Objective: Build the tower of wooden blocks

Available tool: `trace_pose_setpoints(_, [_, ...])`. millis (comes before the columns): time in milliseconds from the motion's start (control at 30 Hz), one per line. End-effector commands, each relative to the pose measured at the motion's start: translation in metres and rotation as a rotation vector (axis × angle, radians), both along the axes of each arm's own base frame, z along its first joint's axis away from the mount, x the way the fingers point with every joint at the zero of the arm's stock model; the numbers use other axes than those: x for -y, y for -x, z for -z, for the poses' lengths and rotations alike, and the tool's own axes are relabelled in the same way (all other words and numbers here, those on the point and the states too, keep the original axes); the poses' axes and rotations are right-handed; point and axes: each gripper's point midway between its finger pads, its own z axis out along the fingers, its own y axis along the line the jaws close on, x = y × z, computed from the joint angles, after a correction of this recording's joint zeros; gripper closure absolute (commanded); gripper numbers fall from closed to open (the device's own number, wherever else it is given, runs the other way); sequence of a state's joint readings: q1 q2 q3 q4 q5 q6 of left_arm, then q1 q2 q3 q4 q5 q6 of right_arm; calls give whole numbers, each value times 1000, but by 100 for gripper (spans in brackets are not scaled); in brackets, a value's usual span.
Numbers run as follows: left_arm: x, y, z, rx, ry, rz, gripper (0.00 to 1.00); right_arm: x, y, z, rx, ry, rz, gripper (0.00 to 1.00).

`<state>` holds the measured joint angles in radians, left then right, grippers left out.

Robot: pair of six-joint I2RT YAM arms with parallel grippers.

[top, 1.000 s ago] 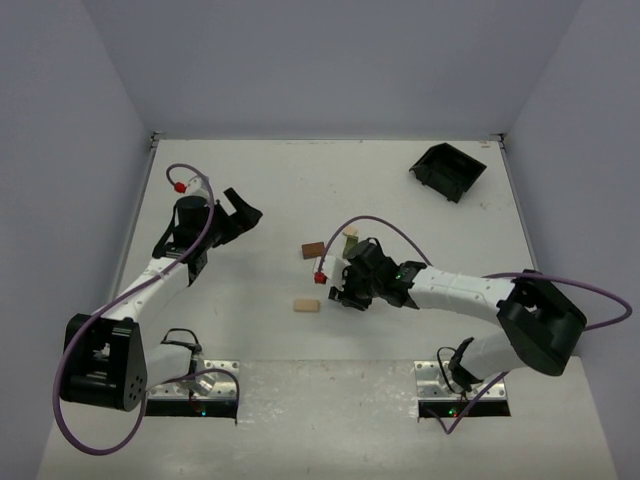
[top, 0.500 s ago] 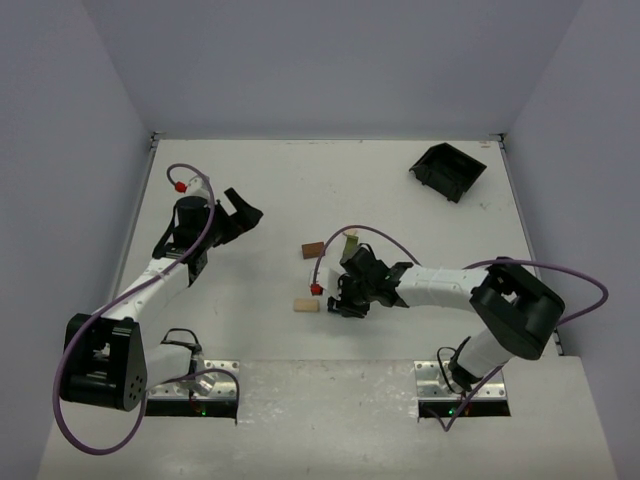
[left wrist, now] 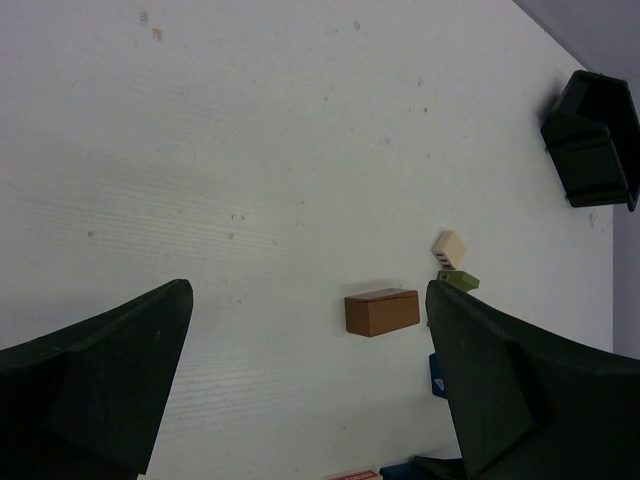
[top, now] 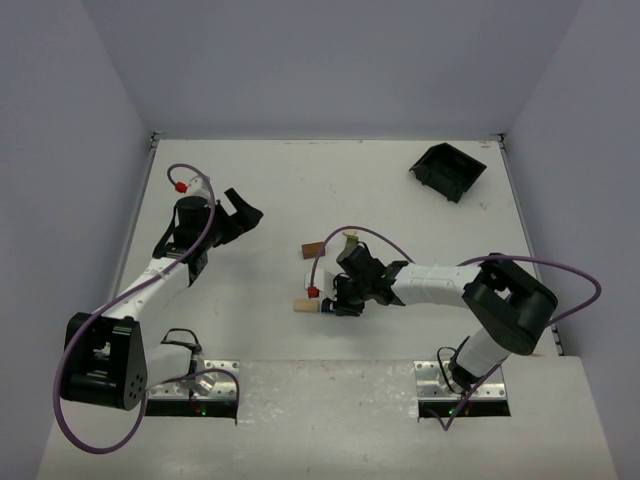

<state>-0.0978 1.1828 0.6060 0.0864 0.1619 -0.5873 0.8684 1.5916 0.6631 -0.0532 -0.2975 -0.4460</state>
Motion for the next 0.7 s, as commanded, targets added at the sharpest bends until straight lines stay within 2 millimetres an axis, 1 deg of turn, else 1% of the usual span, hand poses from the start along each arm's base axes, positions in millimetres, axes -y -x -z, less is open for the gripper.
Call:
trace_pose_setpoints(0, [4,-8,-15,61,2,16,0,-1,4,10,-18,34,-50,73])
trace_pose_setpoints(100, [4,-8,-14,59,1,15,0,-4,8,10,-43,32,-67,71])
trace_pose_setpoints(200, [4,-7,-13,57,2,16,0,-2,6,13,-39,45,-54,70])
trace_pose_setpoints(333, [4,-7,-13,58,3,15,0,-4,9,9,-50,28,-70,64])
trace_pose_setpoints(633, [5,-7,-13,56,4,18,0,-4,11,11,-68,38,-68,63])
trace_pose_setpoints(667, [5,-7,-13,57,5,19,0,-4,11,13,-75,43,-65,60])
